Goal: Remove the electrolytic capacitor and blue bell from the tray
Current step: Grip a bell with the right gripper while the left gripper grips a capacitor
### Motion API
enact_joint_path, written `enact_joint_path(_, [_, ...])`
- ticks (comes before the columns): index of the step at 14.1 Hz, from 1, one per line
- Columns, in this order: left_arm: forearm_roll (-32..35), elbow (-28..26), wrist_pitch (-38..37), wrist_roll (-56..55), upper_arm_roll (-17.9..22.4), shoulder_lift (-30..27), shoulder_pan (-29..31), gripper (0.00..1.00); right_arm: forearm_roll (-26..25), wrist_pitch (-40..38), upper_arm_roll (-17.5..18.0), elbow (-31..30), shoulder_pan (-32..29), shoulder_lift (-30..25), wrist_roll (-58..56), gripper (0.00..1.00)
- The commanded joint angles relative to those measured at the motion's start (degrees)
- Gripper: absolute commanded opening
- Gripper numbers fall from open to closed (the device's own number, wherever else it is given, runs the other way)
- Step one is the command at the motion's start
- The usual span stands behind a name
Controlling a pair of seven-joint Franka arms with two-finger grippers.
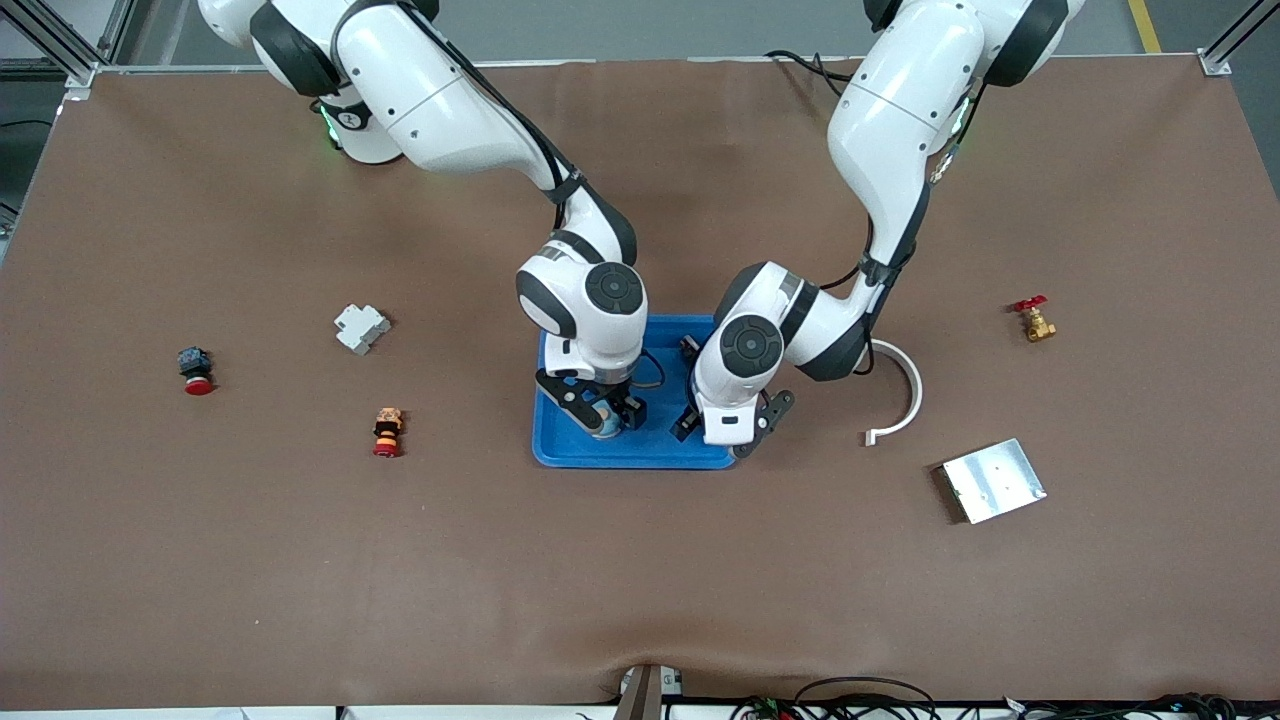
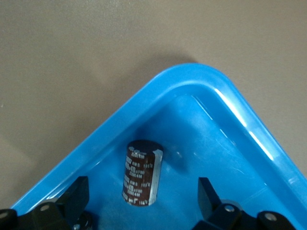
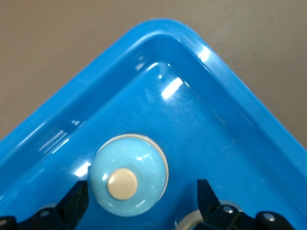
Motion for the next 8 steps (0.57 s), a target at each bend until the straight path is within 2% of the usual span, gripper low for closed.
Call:
enact_joint_path(1, [1.17, 1.37, 0.84, -1.22, 0.78, 1.09, -0.73, 1.0, -2.49, -0.58, -0.71, 1.99, 0.9, 0.82, 1.76, 1.0])
enact_joint_path(8, [1.26, 1.37, 1.81, -1.22, 0.78, 2.06, -0.73, 1.0, -3.8, -0.67, -0.8, 2.78, 0.99, 0.82, 1.68, 1.0])
